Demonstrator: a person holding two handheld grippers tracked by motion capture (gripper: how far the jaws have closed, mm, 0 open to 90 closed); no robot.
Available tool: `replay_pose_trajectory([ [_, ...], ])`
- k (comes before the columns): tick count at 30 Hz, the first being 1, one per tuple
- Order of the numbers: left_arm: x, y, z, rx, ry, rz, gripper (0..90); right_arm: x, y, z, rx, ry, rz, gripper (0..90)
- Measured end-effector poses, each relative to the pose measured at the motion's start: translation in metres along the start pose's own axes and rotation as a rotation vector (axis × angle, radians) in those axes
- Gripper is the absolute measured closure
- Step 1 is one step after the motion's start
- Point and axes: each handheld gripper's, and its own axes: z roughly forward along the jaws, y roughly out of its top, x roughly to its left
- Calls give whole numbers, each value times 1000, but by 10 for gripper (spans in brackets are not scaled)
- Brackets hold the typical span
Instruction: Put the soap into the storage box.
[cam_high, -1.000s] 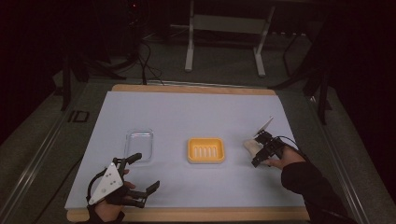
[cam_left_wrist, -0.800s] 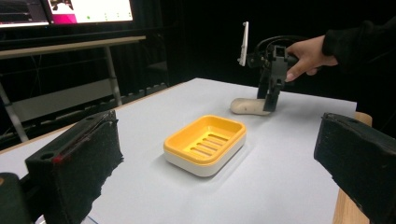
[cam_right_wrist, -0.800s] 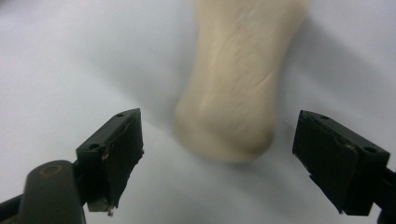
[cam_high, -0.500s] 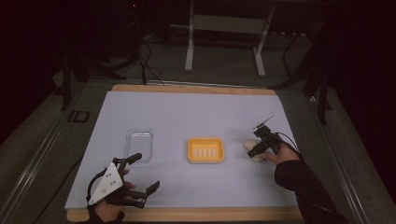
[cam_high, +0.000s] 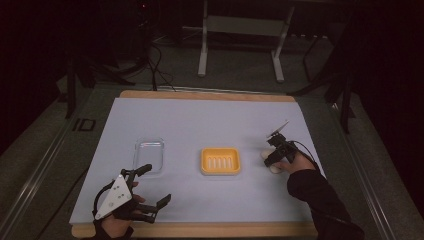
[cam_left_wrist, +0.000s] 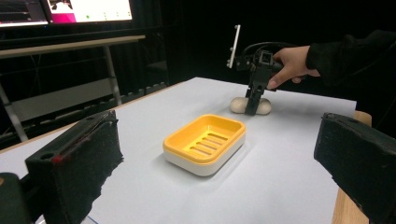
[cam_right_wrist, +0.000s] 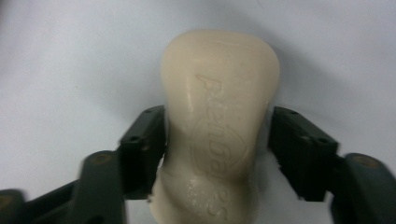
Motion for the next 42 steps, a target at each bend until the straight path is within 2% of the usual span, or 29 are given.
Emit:
replay_pose_trajectory([
  [6,0,0,0,6,0,3,8,2,2,1,18,-11,-9,425],
  [9,0,0,1,11,-1,8,8,4,3,1,29,-16,21,457],
  [10,0,0,1,9,-1,7,8,5,4,1,30,-16,20,487],
  [13,0,0,1,9,-1,5,7,6,5,1,35,-20,27,496],
  [22,0,-1,1,13,0,4,8,-6,7,-5,34,26,13,497],
  [27,0,-1,1,13,0,5,8,-5,7,-10,31,49,-58,496],
  [31,0,-1,1,11,0,4,8,-3,6,-15,12,26,-147,496],
  [33,0,-1,1,13,1,5,8,-2,6,-18,3,39,-168,496],
  [37,0,-1,1,14,2,6,8,-3,5,-23,-14,83,-240,496],
  [42,0,-1,1,13,1,4,8,0,2,-28,-33,95,-328,496],
])
